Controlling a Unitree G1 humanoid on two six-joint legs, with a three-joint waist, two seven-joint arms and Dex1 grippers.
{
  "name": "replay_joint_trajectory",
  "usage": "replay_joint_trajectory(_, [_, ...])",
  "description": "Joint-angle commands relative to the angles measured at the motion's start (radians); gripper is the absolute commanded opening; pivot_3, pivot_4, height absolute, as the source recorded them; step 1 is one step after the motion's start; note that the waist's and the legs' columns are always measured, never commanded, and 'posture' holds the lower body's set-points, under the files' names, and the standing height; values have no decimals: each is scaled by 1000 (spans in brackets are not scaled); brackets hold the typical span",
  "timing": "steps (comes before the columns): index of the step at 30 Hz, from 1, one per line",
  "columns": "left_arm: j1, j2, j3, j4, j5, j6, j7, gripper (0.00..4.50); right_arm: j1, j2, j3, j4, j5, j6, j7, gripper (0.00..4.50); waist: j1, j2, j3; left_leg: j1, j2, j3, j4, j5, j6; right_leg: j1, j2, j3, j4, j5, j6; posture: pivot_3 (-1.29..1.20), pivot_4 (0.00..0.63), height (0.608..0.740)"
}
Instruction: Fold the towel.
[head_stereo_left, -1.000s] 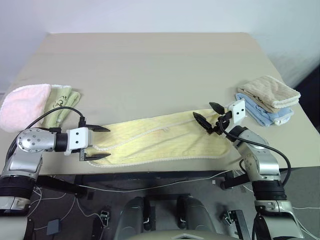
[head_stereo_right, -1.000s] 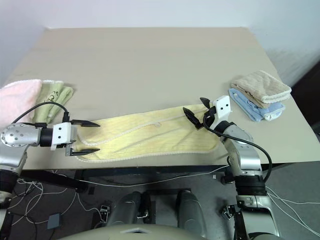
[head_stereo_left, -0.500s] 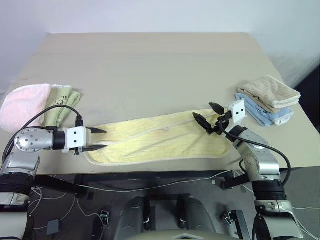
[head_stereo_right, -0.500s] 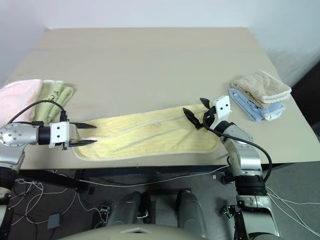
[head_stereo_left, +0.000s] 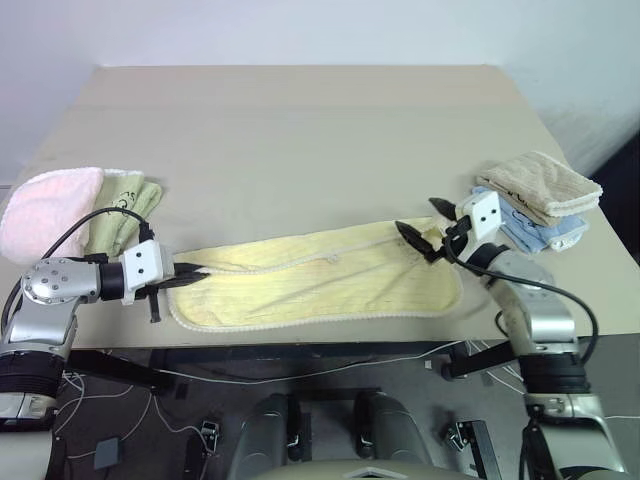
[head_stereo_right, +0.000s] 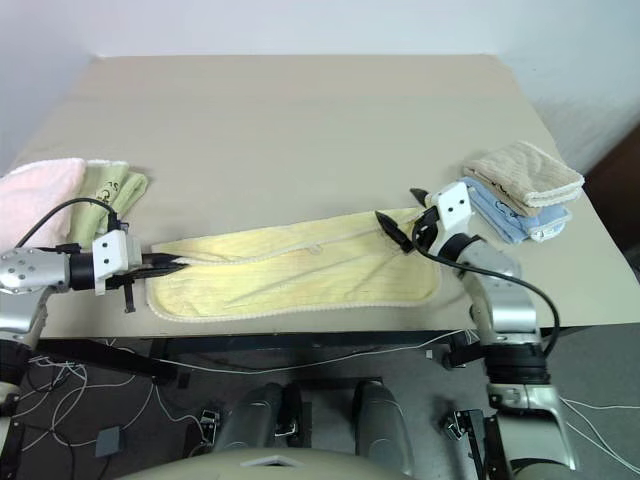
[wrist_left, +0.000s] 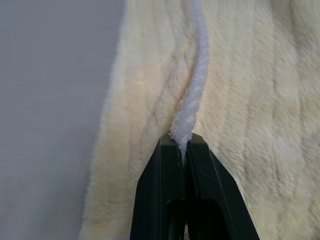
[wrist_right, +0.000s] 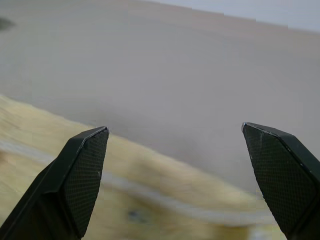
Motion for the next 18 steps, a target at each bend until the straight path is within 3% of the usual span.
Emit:
replay_joint_trajectory(1, [8,-5,53,-52,-41,42,31,42,-25,-95,4,3,-78,-74,35,4500,0,0,0,0,0,0,0,0,0,0,0,0,0,0,0,0,150,740])
replay_joint_trajectory(8, [13,-32,77,-86,-59,79,69,42,-81,-232,120,172,-280,-264,89,4500,-4,0,0,0,1,0,0,0,0,0,1,0,0,0,0,0,150,740])
replay_joint_trajectory(18, [33,-48,88,-100,-49,80,97,42,-172,-250,221,390,-471,-494,6,4500,-4,0,0,0,1,1,1,0,0,0,1,0,0,0,0,0,150,740])
